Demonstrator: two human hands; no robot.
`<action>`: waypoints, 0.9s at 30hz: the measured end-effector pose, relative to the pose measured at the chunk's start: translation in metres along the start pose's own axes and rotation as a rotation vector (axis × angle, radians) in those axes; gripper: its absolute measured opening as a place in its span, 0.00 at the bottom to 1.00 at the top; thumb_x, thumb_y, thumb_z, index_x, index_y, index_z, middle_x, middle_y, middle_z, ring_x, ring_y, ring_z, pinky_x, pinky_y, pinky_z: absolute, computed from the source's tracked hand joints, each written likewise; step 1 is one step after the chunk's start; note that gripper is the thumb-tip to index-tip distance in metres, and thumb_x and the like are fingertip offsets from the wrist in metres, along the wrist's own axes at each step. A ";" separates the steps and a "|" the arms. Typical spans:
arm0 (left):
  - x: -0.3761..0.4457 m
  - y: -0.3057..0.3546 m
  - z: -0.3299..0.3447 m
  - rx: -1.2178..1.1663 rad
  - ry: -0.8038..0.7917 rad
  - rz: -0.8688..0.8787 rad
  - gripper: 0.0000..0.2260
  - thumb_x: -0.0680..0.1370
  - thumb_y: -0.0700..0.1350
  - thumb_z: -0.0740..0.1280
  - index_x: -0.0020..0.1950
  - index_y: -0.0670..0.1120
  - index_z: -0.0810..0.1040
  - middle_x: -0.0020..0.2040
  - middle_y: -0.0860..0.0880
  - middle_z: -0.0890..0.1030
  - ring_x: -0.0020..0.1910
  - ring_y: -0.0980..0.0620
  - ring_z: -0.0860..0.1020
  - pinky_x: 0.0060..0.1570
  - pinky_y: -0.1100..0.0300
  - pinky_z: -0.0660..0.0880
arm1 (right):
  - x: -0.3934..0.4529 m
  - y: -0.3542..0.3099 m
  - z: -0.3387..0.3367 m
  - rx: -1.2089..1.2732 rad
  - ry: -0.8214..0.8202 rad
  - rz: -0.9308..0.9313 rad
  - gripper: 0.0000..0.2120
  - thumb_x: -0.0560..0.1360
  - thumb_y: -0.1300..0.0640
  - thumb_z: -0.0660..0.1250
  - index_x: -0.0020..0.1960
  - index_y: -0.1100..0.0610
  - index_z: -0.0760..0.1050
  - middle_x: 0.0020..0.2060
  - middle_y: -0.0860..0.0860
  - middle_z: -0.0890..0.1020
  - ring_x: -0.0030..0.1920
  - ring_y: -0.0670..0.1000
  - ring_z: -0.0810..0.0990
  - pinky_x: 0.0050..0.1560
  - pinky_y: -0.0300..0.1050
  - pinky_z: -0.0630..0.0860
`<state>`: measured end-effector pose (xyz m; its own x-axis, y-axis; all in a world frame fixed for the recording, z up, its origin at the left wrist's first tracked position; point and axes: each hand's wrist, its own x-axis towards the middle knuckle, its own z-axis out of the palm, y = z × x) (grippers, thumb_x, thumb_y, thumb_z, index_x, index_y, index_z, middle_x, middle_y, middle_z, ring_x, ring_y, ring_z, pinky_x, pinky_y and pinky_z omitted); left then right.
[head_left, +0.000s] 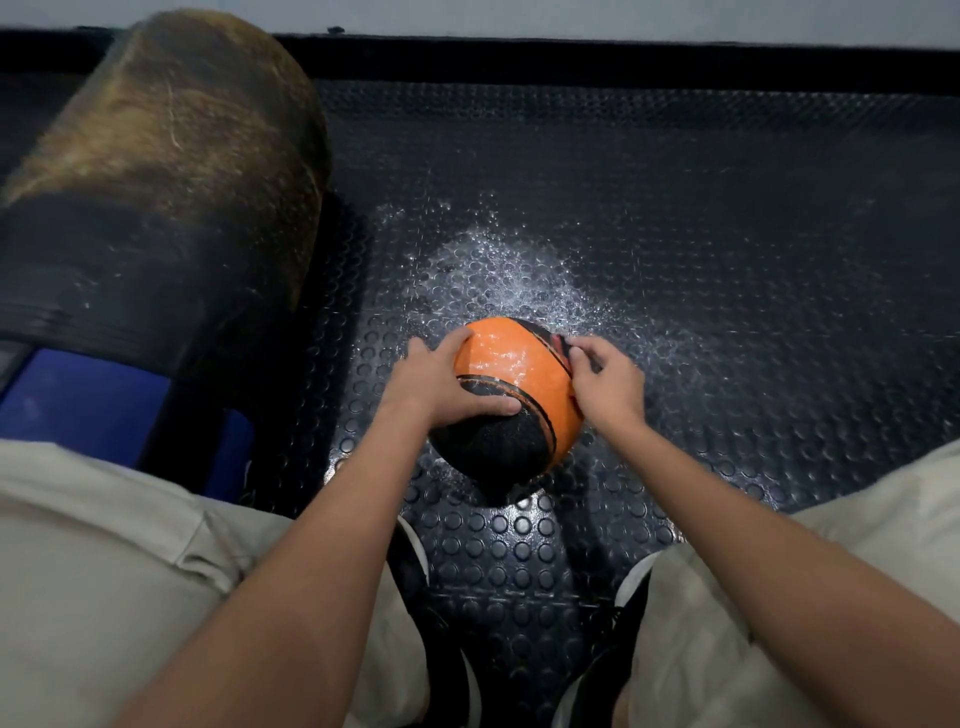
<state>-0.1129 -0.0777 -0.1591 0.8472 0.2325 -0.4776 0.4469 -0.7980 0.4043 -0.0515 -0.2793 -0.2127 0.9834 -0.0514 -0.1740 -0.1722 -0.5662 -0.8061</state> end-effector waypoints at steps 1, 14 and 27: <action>0.000 0.001 0.001 0.005 -0.004 0.001 0.55 0.56 0.75 0.75 0.79 0.66 0.54 0.74 0.41 0.61 0.72 0.35 0.68 0.66 0.40 0.71 | 0.002 0.002 0.000 0.014 0.007 0.075 0.10 0.82 0.55 0.63 0.60 0.47 0.80 0.46 0.45 0.83 0.37 0.46 0.78 0.38 0.41 0.78; 0.000 0.002 0.001 -0.019 0.004 -0.013 0.55 0.57 0.74 0.76 0.79 0.65 0.54 0.74 0.41 0.60 0.73 0.36 0.66 0.68 0.39 0.71 | 0.001 -0.008 0.004 0.024 0.033 0.046 0.08 0.82 0.54 0.64 0.55 0.43 0.81 0.51 0.46 0.83 0.46 0.45 0.79 0.43 0.36 0.71; 0.002 0.002 -0.002 -0.054 -0.017 -0.039 0.57 0.56 0.70 0.79 0.79 0.63 0.54 0.75 0.41 0.60 0.71 0.34 0.68 0.66 0.39 0.71 | -0.001 -0.007 0.002 0.026 0.021 0.035 0.10 0.81 0.55 0.65 0.58 0.48 0.83 0.47 0.47 0.85 0.43 0.44 0.80 0.37 0.32 0.71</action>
<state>-0.1096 -0.0775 -0.1573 0.8241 0.2530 -0.5068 0.4946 -0.7575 0.4262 -0.0514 -0.2732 -0.2077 0.9776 -0.0881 -0.1909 -0.2078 -0.5421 -0.8142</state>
